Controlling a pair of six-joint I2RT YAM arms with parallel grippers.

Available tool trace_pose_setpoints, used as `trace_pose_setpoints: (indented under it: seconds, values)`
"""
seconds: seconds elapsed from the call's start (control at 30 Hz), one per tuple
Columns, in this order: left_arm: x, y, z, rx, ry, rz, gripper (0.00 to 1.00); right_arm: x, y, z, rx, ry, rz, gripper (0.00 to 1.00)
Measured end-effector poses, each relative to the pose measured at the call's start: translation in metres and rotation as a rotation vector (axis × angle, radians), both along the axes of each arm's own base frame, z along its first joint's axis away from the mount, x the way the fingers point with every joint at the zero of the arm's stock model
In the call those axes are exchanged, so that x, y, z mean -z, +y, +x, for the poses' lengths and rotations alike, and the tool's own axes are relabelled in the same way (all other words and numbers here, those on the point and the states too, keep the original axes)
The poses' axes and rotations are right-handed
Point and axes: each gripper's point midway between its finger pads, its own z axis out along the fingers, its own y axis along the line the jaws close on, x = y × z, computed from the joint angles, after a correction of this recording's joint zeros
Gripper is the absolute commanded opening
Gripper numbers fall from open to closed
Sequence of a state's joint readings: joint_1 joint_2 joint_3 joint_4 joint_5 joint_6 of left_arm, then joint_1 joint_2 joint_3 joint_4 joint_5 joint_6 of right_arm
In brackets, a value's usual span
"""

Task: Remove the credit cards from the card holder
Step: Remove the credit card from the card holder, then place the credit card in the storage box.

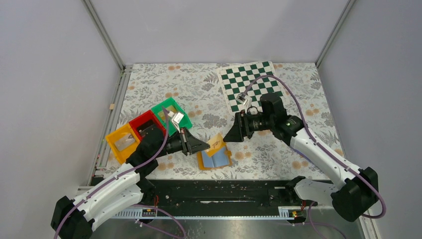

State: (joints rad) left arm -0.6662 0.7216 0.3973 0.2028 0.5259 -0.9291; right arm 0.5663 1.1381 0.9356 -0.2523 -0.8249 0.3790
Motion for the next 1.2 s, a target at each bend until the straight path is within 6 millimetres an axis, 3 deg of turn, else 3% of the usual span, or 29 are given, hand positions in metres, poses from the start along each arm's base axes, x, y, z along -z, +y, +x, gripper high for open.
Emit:
trace_pose_setpoints:
  seconds: [0.13,0.4,0.63,0.73,0.83,0.87,0.97,1.1,1.2]
  values:
    - [0.002,0.000,-0.002,0.010,0.001,0.008,0.00,0.014,0.000,-0.002,-0.031,0.045,-0.025,0.58]
    - [0.003,-0.001,-0.004,0.026,0.004,0.008,0.00,0.014,0.007,-0.001,-0.073,0.058,0.010,0.54]
    - [0.005,-0.002,-0.004,0.033,0.011,0.013,0.00,0.027,0.013,0.003,-0.078,0.096,0.015,0.54]
    - [0.005,-0.002,-0.005,0.034,0.012,0.013,0.00,0.028,0.014,0.005,-0.081,0.094,0.019,0.39]
    - [0.007,-0.002,-0.005,0.038,0.018,0.017,0.01,0.027,0.016,0.005,-0.086,0.090,0.031,0.08]
    - [0.007,-0.003,-0.005,0.039,0.021,0.019,0.06,0.027,0.016,0.005,-0.090,0.091,0.038,0.01]
    - [0.009,-0.002,-0.004,0.036,0.026,0.025,0.29,0.025,0.018,0.005,-0.090,0.105,0.071,0.00]
    - [0.011,0.002,0.002,0.002,0.036,0.044,0.45,0.019,0.023,0.007,-0.079,0.122,0.113,0.00]
    - [0.007,0.006,0.005,-0.026,0.032,0.034,0.48,0.011,0.027,0.013,-0.050,0.135,0.157,0.00]
